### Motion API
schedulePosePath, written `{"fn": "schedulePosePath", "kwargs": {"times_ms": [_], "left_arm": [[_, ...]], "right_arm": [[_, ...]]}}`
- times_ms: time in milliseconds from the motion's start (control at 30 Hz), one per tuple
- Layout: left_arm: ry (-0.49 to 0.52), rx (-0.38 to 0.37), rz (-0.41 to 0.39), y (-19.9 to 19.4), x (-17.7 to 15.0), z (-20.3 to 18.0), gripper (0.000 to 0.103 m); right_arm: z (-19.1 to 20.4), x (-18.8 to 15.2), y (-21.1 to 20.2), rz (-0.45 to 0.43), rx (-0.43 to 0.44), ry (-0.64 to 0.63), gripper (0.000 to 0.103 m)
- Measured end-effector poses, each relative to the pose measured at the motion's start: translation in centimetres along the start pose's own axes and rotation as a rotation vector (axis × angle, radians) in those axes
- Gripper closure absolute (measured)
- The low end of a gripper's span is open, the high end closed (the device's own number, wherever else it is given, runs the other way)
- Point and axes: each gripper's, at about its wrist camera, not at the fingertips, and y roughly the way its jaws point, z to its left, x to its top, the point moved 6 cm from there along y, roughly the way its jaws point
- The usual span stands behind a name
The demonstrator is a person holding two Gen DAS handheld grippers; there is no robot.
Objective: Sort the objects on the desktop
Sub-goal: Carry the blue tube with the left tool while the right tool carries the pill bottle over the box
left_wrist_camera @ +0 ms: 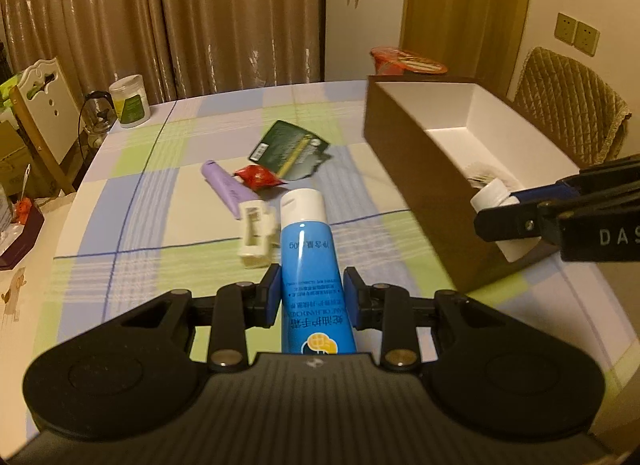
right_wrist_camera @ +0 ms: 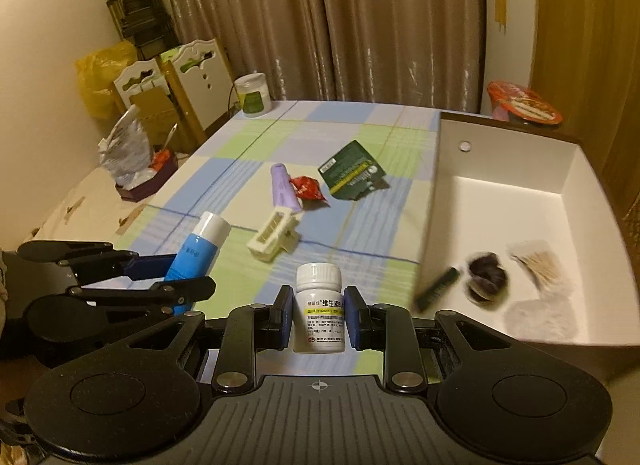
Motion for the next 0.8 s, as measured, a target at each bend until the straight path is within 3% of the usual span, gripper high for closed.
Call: {"fn": "schedulePosePath", "kwargs": {"times_ms": [200,433,800], "left_arm": [[0.021,-0.047,-0.016,-2.0,0.4,-4.6,0.076],[0.094,-0.149,-0.036,-2.8,1.3,-8.5,0.076],[0.187,-0.263,-0.065,-3.2,2.2,-11.9,0.076]], "right_arm": [[-2.3,-2.0,-3.3,-0.008,-0.035,0.006,0.077],[-5.1,-4.5,-5.4,0.006,-0.137,0.069,0.077],[-8.5,-6.3,-8.9,-0.011,-0.269,0.140,0.077]]}}
